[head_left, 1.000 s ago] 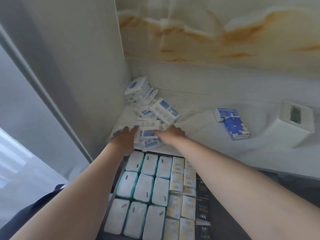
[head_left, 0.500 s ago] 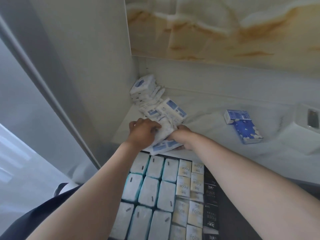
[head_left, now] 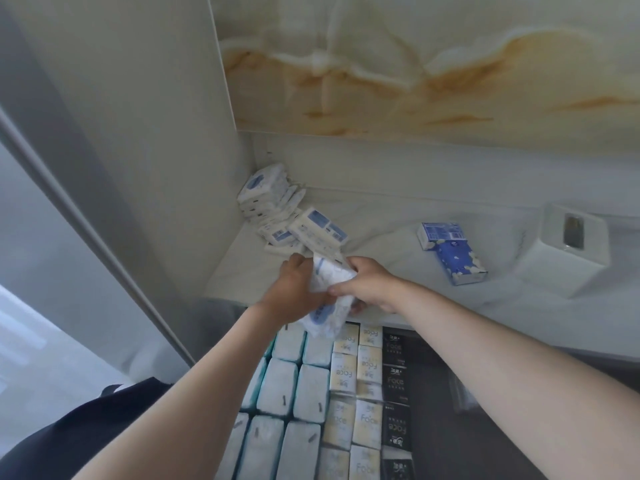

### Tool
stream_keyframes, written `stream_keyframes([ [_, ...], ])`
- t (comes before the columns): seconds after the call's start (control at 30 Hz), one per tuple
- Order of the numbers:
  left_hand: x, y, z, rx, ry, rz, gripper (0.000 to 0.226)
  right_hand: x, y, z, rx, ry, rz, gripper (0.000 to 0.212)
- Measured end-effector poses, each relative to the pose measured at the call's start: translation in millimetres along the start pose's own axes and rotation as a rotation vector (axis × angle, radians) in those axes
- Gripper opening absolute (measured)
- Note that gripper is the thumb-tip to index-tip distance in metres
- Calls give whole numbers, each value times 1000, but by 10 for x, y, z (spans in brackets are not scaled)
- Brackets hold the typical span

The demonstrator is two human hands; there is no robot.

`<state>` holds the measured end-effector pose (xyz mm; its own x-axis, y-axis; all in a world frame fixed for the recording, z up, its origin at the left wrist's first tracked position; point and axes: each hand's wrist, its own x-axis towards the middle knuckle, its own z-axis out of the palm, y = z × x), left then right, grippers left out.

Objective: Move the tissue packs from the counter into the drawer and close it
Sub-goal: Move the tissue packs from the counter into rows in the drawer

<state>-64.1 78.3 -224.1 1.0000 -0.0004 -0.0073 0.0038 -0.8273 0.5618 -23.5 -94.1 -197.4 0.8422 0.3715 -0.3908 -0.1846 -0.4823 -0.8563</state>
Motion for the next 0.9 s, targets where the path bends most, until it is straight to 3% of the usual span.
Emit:
stream_keyframes([
  [0.13,-95,211,56,-220,-155,67,61,-266,97,-281,-81,17,-85,37],
  [0.3,-211,575,257,-161,-165,206,66,-626,253,-615,-281,87,-156,46],
  [0.43,-353,882,514,-158,-128,339,59,-907,316,-929,-511,-6,12,49],
  [0.57,-509,1104,832,-204,-151,328,67,-1089,505,-1145,-669,-81,137,47],
  [0.73,-565,1141,1199,-38,-301,320,64,-1163,872,-1193,-922,-141,181,40],
  [0.9,-509,1016,1412,121,-302,401,52,-1021,1429,-908,-1164,-138,131,36],
])
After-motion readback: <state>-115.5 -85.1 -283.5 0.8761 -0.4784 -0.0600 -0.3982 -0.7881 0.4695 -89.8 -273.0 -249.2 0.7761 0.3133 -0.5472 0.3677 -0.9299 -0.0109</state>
